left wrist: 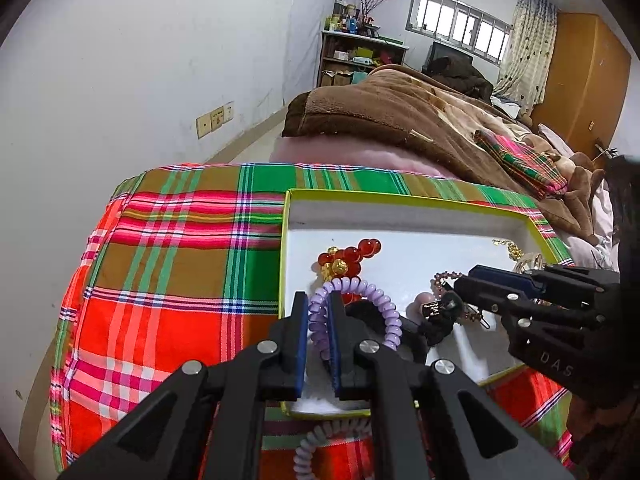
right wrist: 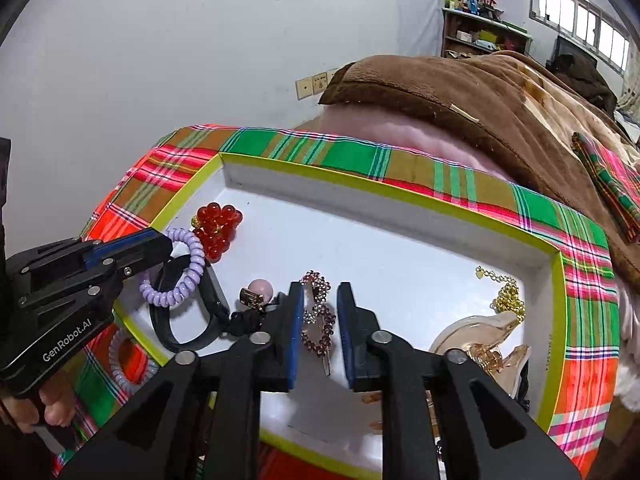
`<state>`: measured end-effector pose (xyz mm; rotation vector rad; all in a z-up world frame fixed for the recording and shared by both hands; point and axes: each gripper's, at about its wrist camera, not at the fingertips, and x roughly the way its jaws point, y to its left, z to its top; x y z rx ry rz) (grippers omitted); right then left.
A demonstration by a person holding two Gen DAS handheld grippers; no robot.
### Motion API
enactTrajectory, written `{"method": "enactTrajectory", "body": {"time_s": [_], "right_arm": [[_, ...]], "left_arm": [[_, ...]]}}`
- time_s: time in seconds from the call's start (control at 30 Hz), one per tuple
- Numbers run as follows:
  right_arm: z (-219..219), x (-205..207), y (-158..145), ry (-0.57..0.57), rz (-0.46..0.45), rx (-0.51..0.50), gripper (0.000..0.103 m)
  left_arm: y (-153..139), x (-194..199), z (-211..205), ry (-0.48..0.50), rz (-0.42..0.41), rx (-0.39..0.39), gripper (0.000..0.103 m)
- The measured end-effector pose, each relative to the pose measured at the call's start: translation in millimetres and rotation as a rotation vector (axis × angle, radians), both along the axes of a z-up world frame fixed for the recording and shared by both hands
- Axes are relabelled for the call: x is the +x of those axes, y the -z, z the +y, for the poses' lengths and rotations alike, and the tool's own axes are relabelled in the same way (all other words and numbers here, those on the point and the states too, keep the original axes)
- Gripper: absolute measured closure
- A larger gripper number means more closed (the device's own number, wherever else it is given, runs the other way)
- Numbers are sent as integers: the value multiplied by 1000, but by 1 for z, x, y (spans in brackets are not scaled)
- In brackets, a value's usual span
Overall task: Organize jewelry
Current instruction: 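Lower the lavender hair tie into the box with the left tool while the right tool releases the hairpin there, then withdraw both open tools toward the white coil hair tie and black cord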
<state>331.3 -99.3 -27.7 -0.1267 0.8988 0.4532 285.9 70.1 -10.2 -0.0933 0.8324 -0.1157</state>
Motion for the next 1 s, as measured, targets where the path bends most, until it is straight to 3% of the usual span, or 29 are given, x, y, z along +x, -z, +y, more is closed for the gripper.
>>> {"method": "enactTrajectory", "body": {"time_s": [0.1,0.23,0.5,1.0], "right_arm": [[1,-4,-5,-4,-13,9,79],[-2,-9,-11,-1,-26,19,79],[-14,-37,-24,4,-47,52,79],[-56,-127,-50,4,-70,123,78]], "left_arm": [[-3,-1,3,7,-1,-30,91],[-12,-8,6,12,-20,-48,80],[-25,-27,9,-4,-37,-57,80],[-42,-112,5,-28,-39,-30,80]]}}
